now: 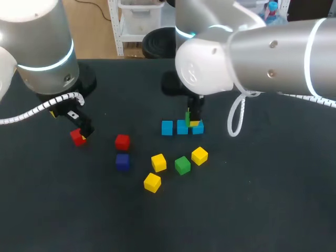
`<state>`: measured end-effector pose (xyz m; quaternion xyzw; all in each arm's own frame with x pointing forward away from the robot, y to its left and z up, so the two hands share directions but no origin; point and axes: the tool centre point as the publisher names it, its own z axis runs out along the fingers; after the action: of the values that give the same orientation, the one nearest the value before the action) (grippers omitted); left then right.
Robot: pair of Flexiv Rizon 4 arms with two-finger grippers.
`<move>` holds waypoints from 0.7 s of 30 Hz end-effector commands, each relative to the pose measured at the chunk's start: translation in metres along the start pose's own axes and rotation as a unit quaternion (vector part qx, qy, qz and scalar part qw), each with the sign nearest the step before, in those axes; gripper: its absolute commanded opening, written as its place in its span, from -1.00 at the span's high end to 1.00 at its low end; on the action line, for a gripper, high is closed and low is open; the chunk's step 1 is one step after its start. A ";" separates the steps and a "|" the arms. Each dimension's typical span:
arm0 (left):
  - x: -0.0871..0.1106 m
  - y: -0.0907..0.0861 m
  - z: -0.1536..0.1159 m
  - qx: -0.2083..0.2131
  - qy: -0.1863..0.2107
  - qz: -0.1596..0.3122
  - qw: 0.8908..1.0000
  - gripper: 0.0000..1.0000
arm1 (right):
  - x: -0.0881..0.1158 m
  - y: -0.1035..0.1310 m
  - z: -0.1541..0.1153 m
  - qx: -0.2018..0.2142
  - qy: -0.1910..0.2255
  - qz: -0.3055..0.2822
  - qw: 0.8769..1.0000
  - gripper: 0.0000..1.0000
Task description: Place the blue cubes, place green cubes on the blue cubes, place the yellow cubes on the green cubes, then place the red cubes on the yellow cubes, and place purple cube on the red cubes.
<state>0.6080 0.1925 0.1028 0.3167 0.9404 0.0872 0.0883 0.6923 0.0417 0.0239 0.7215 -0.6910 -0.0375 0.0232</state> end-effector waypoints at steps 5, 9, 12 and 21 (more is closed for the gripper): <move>0.000 0.000 0.000 -0.001 0.001 0.000 1.000 -1.00 | 0.000 -0.001 0.003 -0.006 0.000 0.001 1.000 1.00; 0.000 0.000 0.000 -0.001 0.001 0.000 1.000 -1.00 | 0.000 -0.001 0.004 -0.006 -0.001 0.002 1.000 1.00; 0.000 0.000 0.000 -0.001 0.001 0.000 1.000 -1.00 | 0.001 -0.001 0.004 -0.006 -0.001 0.002 1.000 1.00; 0.000 0.000 0.000 -0.001 0.001 0.000 1.000 -1.00 | 0.001 -0.004 0.005 -0.008 0.001 0.000 1.000 1.00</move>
<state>0.6080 0.1925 0.1028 0.3167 0.9404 0.0872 0.0883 0.6931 0.0413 0.0186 0.7206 -0.6916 -0.0402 0.0278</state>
